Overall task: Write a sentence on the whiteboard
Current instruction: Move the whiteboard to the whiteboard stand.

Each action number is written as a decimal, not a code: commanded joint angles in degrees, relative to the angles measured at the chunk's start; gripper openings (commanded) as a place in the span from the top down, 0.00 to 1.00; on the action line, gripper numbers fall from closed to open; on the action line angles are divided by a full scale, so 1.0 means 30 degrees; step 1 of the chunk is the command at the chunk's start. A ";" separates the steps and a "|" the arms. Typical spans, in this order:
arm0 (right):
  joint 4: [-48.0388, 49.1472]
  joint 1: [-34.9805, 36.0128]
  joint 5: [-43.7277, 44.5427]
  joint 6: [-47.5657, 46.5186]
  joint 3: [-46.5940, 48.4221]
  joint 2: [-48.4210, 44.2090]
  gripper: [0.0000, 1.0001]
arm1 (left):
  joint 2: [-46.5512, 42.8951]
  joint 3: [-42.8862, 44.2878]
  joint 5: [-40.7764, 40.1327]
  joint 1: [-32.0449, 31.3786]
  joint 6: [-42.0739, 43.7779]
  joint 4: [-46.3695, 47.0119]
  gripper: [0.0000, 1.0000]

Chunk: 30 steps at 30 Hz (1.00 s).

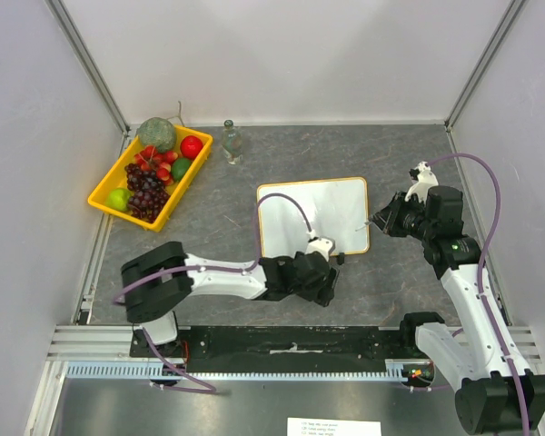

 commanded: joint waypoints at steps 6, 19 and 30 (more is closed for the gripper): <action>-0.0122 -0.0094 -0.1441 -0.0252 0.1076 -0.0510 1.00 | -0.6843 -0.0368 -0.2199 0.0279 0.1190 -0.6614 0.20; -0.0914 0.2684 -0.0066 -0.0516 0.1517 -0.1595 1.00 | -1.2913 -0.1946 0.6962 1.0965 0.3859 -0.6800 0.17; 0.2215 0.8164 0.3039 0.0860 -0.0737 -0.1537 1.00 | -1.3065 -1.0616 1.7136 1.9674 -0.0210 0.5848 0.18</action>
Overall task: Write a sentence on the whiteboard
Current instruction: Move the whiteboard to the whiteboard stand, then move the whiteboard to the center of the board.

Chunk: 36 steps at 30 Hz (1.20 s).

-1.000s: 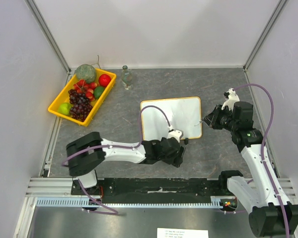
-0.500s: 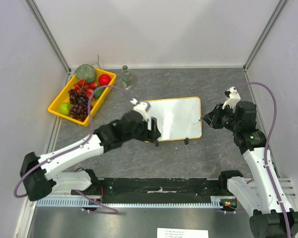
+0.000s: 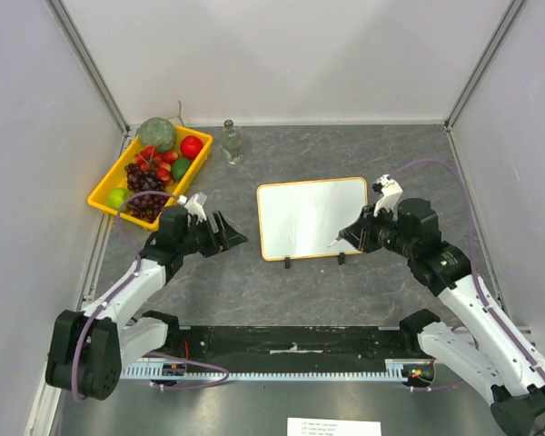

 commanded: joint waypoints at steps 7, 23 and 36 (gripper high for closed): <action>0.6580 0.3128 0.0965 0.1651 -0.2123 0.1398 1.00 | 0.5808 -0.2852 0.6516 0.0922 -0.3130 1.6939 0.20; 0.8578 0.3305 -0.0035 0.2356 -0.1948 0.2308 1.00 | 1.3080 0.1743 0.6579 -0.0599 -0.2200 1.8866 0.26; 0.7905 0.3305 0.0287 0.2093 -0.2094 0.2133 1.00 | 1.5629 0.1250 0.7690 -0.1334 -0.2518 2.1907 0.56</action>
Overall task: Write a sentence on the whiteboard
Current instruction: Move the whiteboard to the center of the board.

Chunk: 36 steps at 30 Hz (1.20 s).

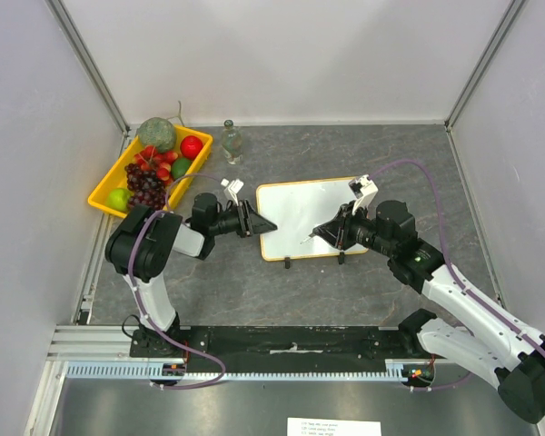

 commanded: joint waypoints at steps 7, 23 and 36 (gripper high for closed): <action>0.0072 0.0099 0.0449 -0.0370 0.0149 -0.0308 1.00 | 0.1113 -0.2137 0.2612 0.0006 -0.0022 0.5405 0.98; -0.0925 0.0128 0.0830 -0.0664 0.0120 -0.1129 1.00 | 0.2050 -0.5013 0.2673 -0.2218 -0.0782 0.9099 0.98; -0.1335 0.0128 0.0977 -0.0635 0.0588 -0.1217 1.00 | 0.2579 -0.6007 0.3639 -0.4005 -0.1252 1.1238 0.98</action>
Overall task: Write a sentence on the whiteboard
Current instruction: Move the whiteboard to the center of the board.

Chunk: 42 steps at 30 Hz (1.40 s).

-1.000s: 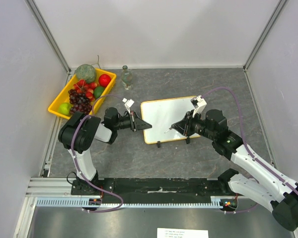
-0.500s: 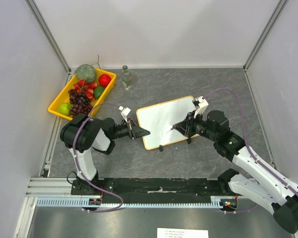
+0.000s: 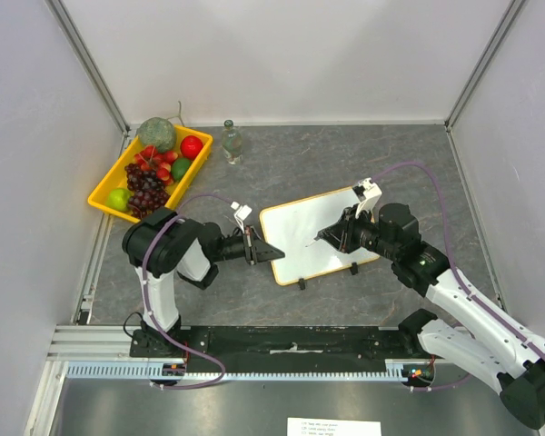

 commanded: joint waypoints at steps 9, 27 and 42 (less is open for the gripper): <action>-0.0011 0.0128 0.0387 -0.0431 0.0735 -0.0438 1.00 | -0.0311 -0.2647 0.2488 -0.1927 0.0928 0.0763 0.98; -0.1182 0.0099 0.0943 -0.0900 0.0940 -0.1316 1.00 | -0.8154 -0.4143 -0.1641 -0.1956 0.2449 -0.5790 0.14; -0.1593 0.0128 0.1207 -0.1194 0.1087 -0.1522 1.00 | -2.1608 -0.0865 -1.2220 -0.1956 0.5206 -2.7033 0.03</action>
